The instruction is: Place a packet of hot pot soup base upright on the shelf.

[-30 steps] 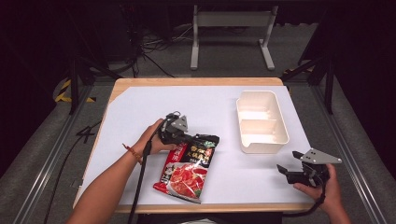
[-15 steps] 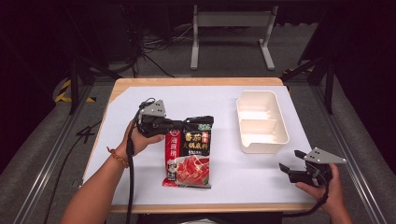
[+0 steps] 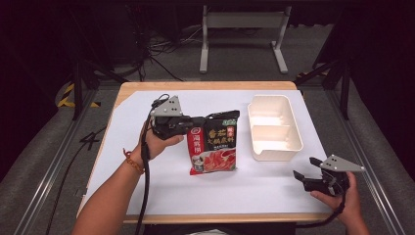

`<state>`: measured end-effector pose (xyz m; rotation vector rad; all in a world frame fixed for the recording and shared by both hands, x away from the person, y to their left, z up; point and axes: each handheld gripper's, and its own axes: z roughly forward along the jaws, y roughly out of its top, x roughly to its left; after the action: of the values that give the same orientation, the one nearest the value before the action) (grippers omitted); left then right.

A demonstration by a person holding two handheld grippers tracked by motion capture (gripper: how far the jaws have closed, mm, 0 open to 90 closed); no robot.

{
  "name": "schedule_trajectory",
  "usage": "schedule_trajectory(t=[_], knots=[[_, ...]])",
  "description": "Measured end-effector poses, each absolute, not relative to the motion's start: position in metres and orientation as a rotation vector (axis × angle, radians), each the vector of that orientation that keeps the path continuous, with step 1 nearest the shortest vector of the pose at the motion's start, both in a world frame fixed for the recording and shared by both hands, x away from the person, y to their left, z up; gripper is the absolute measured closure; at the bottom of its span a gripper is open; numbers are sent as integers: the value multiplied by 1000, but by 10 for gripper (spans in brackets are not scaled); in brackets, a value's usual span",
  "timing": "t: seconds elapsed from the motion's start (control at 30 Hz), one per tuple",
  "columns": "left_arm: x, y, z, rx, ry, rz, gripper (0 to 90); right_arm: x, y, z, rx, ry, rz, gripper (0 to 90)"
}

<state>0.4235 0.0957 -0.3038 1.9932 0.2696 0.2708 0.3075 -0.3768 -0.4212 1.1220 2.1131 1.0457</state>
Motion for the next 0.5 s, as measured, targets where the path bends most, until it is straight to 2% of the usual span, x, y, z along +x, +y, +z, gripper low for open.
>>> schedule_trajectory(t=[0.5], knots=[[455,74,-285,1882,326,270,887,307,-380,-420,1133,2091,1066,205]])
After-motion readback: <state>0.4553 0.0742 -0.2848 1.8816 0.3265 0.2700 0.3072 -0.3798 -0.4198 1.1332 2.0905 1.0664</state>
